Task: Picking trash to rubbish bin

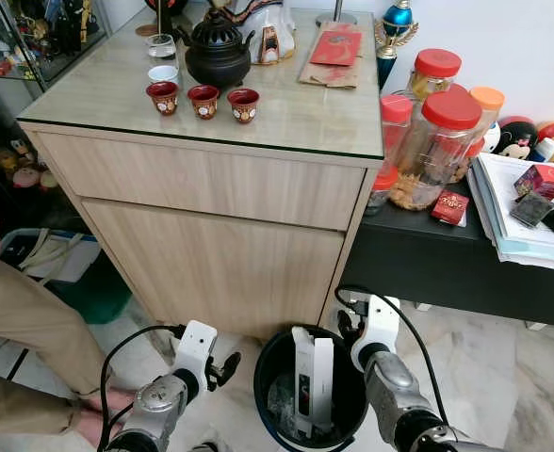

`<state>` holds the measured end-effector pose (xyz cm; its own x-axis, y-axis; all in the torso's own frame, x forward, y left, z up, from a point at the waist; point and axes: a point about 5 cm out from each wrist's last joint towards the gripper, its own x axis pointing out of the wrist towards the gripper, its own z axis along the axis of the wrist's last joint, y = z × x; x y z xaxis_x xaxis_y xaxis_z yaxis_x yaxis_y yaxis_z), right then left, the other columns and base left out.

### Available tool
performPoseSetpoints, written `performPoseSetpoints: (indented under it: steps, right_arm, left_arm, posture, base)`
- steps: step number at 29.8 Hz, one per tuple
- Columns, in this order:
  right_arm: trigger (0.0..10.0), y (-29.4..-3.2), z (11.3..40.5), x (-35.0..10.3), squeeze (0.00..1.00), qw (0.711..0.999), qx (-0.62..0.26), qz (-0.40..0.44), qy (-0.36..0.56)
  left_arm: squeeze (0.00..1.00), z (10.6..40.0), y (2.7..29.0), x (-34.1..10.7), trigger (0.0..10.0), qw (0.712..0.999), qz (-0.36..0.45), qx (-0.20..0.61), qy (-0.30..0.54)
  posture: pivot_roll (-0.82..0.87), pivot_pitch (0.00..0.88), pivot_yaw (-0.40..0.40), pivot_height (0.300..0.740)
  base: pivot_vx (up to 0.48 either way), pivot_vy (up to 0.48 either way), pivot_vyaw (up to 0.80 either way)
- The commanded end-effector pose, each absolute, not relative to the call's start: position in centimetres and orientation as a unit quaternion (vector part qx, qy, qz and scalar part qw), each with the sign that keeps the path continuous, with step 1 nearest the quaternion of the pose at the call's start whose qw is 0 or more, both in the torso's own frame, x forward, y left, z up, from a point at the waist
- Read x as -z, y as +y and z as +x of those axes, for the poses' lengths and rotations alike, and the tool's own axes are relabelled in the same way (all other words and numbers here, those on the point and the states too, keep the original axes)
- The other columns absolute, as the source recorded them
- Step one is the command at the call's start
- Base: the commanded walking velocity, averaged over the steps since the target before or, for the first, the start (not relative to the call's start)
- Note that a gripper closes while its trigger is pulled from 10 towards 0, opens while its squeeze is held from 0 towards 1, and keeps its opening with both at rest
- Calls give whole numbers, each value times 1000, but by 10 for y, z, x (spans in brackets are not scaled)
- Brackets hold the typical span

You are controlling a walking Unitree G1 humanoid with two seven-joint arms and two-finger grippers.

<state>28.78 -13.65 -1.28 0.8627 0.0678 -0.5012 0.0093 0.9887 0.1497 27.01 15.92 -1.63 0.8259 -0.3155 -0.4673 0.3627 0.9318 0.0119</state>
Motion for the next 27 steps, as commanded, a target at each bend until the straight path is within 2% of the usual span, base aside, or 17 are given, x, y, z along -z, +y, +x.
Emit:
performPoseSetpoints:
  steps: [1, 4, 6, 8, 9, 11, 15, 19, 27]
  right_arm:
    - [10000, -137, 275, 25, 0, 955, -29, 44, 293]
    - [10000, -137, 272, 28, 0, 953, -33, 34, 299]
    - [10000, -142, 261, 36, 0, 948, -37, 14, 317]
    - [10000, -149, 250, 45, 0, 941, -34, -6, 335]
    - [10000, -149, 250, 45, 0, 941, -34, -6, 335]
    - [10000, -157, 238, 53, 0, 935, -25, -18, 353]
    - [10000, -161, 230, 58, 0, 929, -22, -29, 368]
    - [10000, -168, 210, 71, 0, 912, -18, -47, 408]
    - [10000, -168, 202, 75, 0, 908, -23, -48, 416]
  left_arm:
    - [0, 262, 176, 25, 10000, 953, 71, 131, 263]
    - [0, 260, 181, 27, 10000, 952, 84, 116, 270]
    - [0, 249, 199, 34, 10000, 949, 99, 57, 293]
    - [0, 231, 215, 47, 10000, 935, 116, 15, 335]
    - [0, 231, 215, 47, 10000, 935, 116, 15, 335]
    - [0, 207, 227, 60, 10000, 921, 115, -23, 372]
    - [0, 193, 235, 66, 10000, 912, 122, -51, 388]
    - [0, 165, 245, 77, 10000, 891, 101, -112, 427]
    - [0, 152, 242, 84, 10000, 884, 101, -112, 442]
  posture:
    - [188, 138, -18, 740]
    - [188, 138, -18, 740]
    - [180, 131, -18, 740]
    - [180, 126, -16, 740]
    - [180, 126, -16, 740]
    - [174, 120, -13, 740]
    - [173, 115, -14, 740]
    - [174, 99, -16, 740]
    - [172, 90, -21, 740]
  base:
    - [0, 0, 0]
    - [0, 0, 0]
    - [0, 0, 0]
    - [0, 0, 0]
    - [0, 0, 0]
    - [0, 0, 0]
    - [0, 0, 0]
    - [0, 0, 0]
    - [0, 0, 0]
